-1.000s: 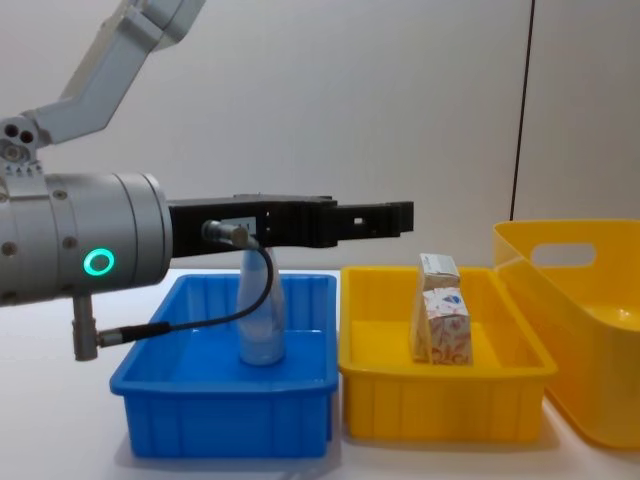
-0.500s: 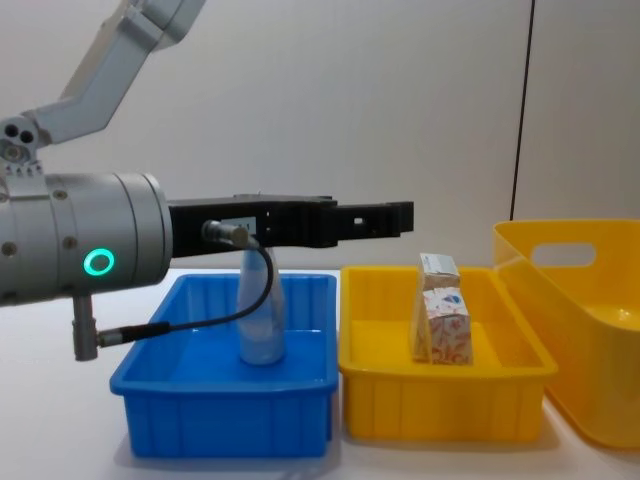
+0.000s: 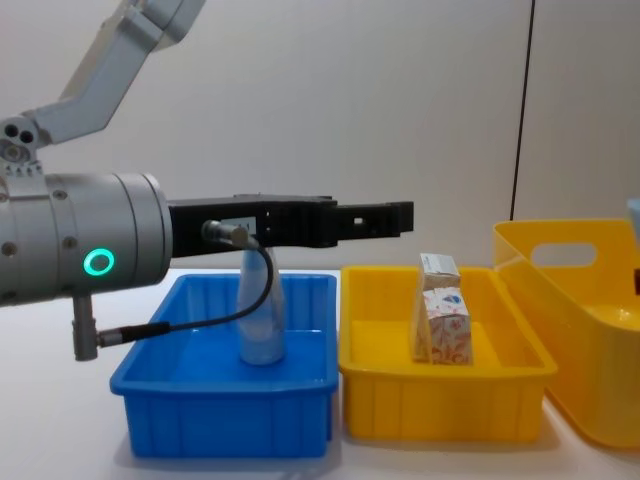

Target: Bimanual collaborative sorting of washing and personal care products

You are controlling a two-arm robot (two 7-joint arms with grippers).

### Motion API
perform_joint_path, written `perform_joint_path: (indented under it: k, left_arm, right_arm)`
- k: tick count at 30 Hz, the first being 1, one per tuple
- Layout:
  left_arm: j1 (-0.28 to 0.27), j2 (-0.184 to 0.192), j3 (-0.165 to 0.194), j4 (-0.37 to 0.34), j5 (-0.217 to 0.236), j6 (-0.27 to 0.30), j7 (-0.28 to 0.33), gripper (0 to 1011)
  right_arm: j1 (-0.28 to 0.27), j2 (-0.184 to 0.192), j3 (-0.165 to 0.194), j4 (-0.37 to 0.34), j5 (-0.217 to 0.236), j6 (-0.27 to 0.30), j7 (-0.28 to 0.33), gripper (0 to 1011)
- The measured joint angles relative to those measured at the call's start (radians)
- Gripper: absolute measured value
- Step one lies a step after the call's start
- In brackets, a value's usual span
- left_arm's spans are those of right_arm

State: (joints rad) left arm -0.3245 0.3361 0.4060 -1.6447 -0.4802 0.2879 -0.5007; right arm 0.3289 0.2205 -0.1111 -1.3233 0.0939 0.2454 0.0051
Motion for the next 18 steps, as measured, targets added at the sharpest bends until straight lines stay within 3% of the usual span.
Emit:
perform_joint_path:
  k: [11,18]
  left_arm:
    - [0.0,0.0,0.0,0.0,0.0,0.0,0.0,1001]
    - [0.0,0.0,0.0,0.0,0.0,0.0,0.0,1001]
  right_arm:
    - [0.004,-0.003,-0.001,0.01,-0.002,0.002,0.002,997]
    - [0.003,-0.007,0.004,0.004,0.0,-0.02,0.008,1002]
